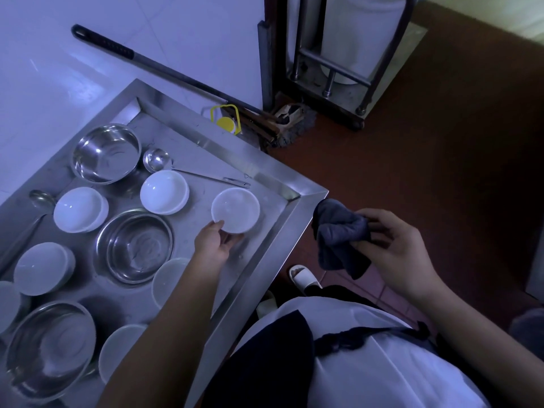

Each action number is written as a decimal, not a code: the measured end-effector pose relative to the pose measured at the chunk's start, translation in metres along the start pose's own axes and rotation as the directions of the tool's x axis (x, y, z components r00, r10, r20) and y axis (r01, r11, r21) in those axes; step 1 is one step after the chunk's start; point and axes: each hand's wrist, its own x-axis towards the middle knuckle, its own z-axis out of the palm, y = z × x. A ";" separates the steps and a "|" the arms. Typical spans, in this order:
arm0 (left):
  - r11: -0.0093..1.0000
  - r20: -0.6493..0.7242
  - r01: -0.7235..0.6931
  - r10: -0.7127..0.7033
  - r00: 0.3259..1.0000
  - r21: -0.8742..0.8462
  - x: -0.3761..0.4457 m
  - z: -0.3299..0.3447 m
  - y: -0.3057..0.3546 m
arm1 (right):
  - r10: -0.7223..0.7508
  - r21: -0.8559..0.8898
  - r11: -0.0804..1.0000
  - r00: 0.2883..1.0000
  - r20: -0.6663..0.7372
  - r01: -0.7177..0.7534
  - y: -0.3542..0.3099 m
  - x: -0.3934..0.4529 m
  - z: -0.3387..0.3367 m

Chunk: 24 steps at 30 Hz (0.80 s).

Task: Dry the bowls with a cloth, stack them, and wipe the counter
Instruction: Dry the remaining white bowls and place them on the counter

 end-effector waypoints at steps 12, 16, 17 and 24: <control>0.515 0.511 -0.681 0.450 0.732 0.521 -0.112 0.019 0.010 | -0.012 0.290 0.957 0.990 0.139 -0.029 -0.003 0.034 0.012; 0.303 0.757 -0.760 0.155 0.634 0.575 -0.151 0.042 -0.010 | 0.070 0.411 0.898 0.972 0.226 -0.161 0.000 0.046 0.024; 0.279 0.751 -0.767 0.188 0.633 0.577 -0.150 0.047 -0.017 | 0.105 0.462 0.860 0.961 0.256 -0.217 -0.002 0.048 0.027; 0.380 0.643 -0.703 0.293 0.708 0.601 -0.136 0.050 -0.034 | 0.169 0.443 0.847 0.938 0.303 -0.296 0.010 0.054 0.033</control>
